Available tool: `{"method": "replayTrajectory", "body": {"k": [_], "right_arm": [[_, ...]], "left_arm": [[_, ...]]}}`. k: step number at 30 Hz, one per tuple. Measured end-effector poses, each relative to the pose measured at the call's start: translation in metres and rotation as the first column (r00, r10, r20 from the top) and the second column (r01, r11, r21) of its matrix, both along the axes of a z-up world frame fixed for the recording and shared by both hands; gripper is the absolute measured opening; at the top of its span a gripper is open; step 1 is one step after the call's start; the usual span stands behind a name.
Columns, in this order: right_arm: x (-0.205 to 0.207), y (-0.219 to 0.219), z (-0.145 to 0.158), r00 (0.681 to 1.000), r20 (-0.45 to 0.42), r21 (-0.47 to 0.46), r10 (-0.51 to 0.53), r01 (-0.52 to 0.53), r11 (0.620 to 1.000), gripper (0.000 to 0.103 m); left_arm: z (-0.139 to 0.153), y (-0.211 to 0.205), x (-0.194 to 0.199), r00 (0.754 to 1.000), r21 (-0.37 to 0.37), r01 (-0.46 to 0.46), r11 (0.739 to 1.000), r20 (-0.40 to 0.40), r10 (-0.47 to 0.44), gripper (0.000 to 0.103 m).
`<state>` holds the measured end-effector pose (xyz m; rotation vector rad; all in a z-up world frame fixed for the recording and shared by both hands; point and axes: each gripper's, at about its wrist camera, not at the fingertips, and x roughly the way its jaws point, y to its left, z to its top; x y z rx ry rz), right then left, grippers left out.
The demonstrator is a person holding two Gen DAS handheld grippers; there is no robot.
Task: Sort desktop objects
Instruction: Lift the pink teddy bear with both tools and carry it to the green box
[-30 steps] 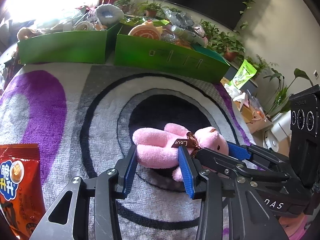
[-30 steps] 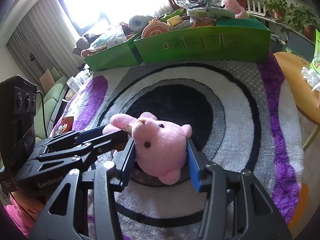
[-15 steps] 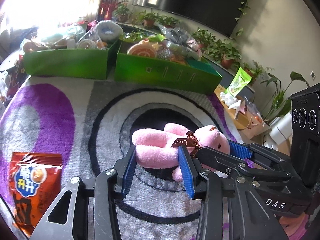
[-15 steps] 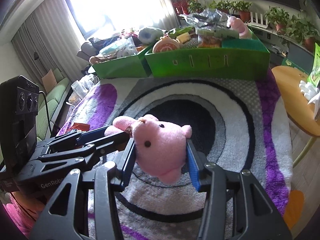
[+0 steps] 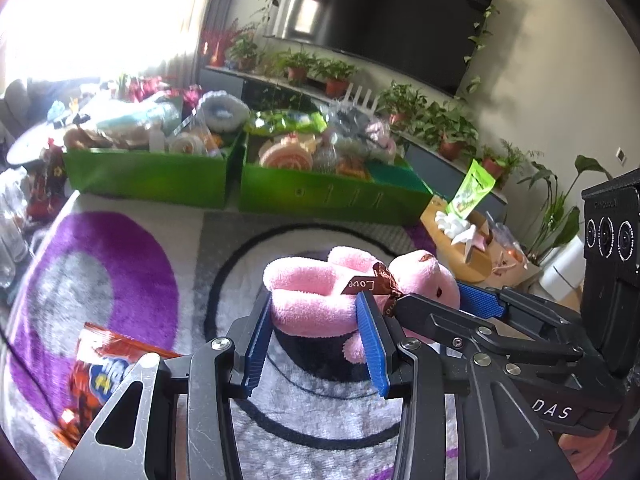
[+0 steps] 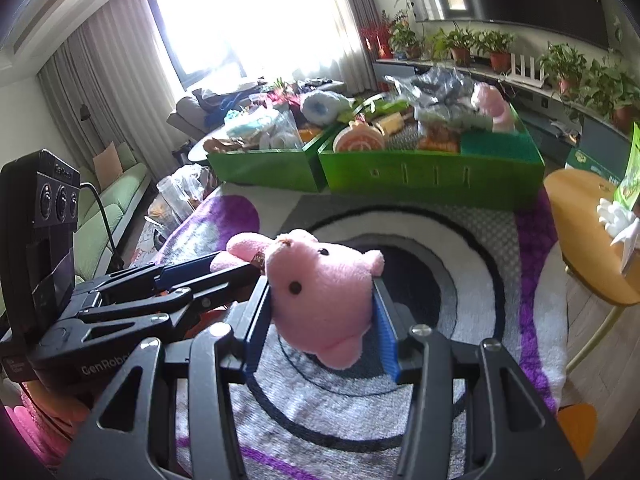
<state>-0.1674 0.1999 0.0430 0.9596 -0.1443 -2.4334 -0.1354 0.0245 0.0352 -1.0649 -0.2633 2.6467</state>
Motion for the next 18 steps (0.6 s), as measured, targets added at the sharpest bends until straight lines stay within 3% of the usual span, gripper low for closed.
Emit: {"method": "replayTrajectory", "body": {"k": [18], "right_arm": [[-0.007, -0.041, 0.046, 0.993, -0.095, -0.025, 0.072, -0.075, 0.997, 0.047]], "left_arm": [[0.043, -0.042, 0.000, 0.994, -0.021, -0.073, 0.997, -0.089, 0.071, 0.041]]}}
